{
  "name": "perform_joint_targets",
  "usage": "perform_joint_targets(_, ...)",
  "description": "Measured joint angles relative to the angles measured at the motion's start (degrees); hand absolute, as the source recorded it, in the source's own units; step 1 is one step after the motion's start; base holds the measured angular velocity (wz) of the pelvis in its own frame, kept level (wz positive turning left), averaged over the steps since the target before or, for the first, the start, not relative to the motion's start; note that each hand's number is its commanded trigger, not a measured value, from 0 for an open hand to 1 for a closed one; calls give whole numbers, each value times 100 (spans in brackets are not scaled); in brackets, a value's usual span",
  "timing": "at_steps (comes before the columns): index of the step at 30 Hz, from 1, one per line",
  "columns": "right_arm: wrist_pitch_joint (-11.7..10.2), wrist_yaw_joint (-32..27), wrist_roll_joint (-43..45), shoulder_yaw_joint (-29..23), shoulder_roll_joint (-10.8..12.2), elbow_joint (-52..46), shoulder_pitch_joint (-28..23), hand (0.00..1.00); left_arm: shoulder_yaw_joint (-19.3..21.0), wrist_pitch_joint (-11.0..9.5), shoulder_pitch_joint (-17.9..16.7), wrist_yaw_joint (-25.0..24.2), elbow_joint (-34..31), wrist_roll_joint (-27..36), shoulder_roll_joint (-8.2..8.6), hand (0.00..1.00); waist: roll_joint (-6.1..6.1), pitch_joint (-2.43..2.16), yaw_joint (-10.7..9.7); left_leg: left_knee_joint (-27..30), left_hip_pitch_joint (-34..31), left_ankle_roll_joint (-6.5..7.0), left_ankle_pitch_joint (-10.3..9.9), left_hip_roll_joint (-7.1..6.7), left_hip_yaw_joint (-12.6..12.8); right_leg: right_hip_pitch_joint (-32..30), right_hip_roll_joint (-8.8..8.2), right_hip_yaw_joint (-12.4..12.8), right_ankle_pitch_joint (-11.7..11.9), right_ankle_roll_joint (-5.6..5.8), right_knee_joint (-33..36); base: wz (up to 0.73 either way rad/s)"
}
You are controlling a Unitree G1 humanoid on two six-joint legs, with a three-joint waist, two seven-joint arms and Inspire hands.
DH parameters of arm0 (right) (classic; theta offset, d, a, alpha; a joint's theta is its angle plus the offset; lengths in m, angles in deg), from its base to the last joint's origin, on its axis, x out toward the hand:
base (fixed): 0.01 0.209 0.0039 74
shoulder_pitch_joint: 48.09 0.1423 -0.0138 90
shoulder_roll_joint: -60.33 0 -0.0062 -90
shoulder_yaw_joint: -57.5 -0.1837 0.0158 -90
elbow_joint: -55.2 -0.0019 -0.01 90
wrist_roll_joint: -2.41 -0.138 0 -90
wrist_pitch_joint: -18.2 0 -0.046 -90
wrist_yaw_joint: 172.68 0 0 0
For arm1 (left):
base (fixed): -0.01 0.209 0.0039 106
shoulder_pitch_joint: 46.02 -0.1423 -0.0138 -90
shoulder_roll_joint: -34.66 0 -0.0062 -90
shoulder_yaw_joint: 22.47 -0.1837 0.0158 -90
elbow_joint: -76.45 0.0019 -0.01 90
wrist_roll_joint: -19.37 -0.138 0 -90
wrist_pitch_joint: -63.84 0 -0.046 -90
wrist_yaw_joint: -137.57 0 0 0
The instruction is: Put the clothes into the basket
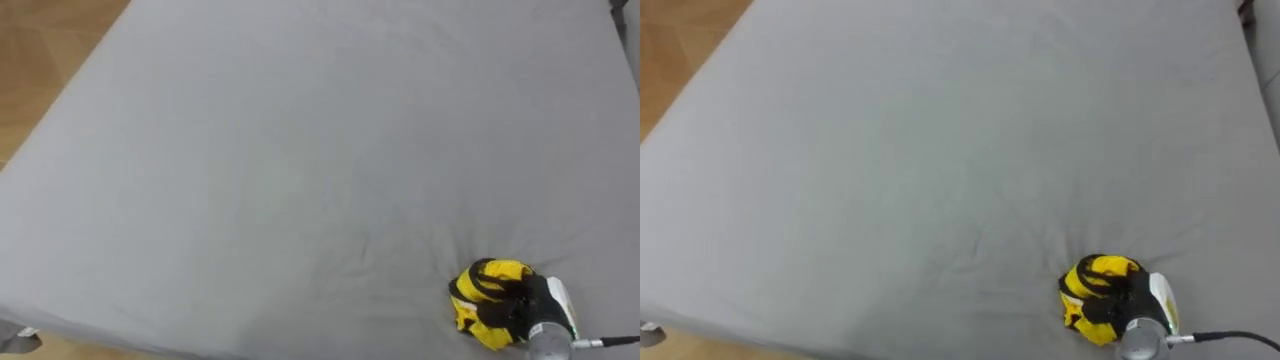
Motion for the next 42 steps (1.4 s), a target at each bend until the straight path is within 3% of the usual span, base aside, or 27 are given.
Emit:
perform_joint_targets(4,275,114,-24,-8,-9,-783,-210,100,17,3,-34,5,-138,-17,-5,0,-51,10,-27,-102,186,0,0,7,36,57,5,175,0,1,17,-29)
perform_joint_targets(11,346,146,-281,-529,-80,-2834,-558,100,245,-2,-183,-13,-169,44,-8,0,-87,8,-481,-203,512,20,-16,67,375,178,13,515,5,10,106,-25)
perform_joint_targets(17,344,44,-264,-1225,-144,-3516,-655,100,495,13,-271,-18,-360,-4,-12,0,-102,-2,-625,-203,737,46,-59,115,784,232,39,852,6,21,184,-27)
perform_joint_targets(20,388,4,-330,-1477,-143,-3534,-777,100,497,131,-358,-7,-447,-108,-11,0,-49,-34,-763,-193,763,63,-94,122,809,220,56,945,6,30,188,-18)
perform_joint_targets(24,416,-162,-438,-1761,-143,-3533,-1018,100,508,340,-453,-19,-459,-506,-9,0,29,-69,-809,-200,884,63,-98,143,1018,169,93,1266,22,43,209,-35)
perform_joint_targets(26,416,-171,-529,-1917,-142,-3512,-1156,100,583,426,-477,-39,-457,-577,7,0,57,-57,-815,-208,947,62,-98,150,1105,172,108,1381,25,41,229,-30)
perform_joint_targets(31,453,-153,-513,-2361,-142,-3405,-1407,100,807,648,-525,-85,-437,-882,20,0,85,-34,-1087,-208,951,62,-97,153,1148,115,146,1538,34,34,235,-19)
perform_joint_targets(32,473,-149,-515,-2444,-142,-3286,-1430,100,821,712,-526,-57,-437,-882,24,0,84,-32,-1089,-208,953,62,-97,157,1279,57,165,1635,36,30,277,-40)
perform_joint_targets(34,541,-145,-543,-2499,-140,-3153,-1433,100,835,801,-533,5,-426,-888,24,0,65,13,-1137,-208,968,61,-98,205,1414,21,201,1788,60,10,292,-41)
perform_joint_targets(37,533,-152,-726,-2559,-132,-2981,-1467,100,850,862,-675,39,-426,-885,8,0,103,47,-1409,-208,1003,44,-109,226,1444,34,233,1868,71,-3,281,-16)
perform_joint_targets(39,526,-160,-742,-2729,-133,-2638,-1458,100,844,965,-691,40,-426,-885,-12,0,128,62,-1564,-208,980,37,-113,229,1505,-15,292,2111,77,-15,292,-8)
perform_joint_targets(42,533,-163,-755,-2854,-130,-2442,-1580,100,844,1022,-734,31,-426,-886,-12,0,194,58,-1575,-206,909,29,-118,277,1801,-177,362,2378,137,-30,307,-35)
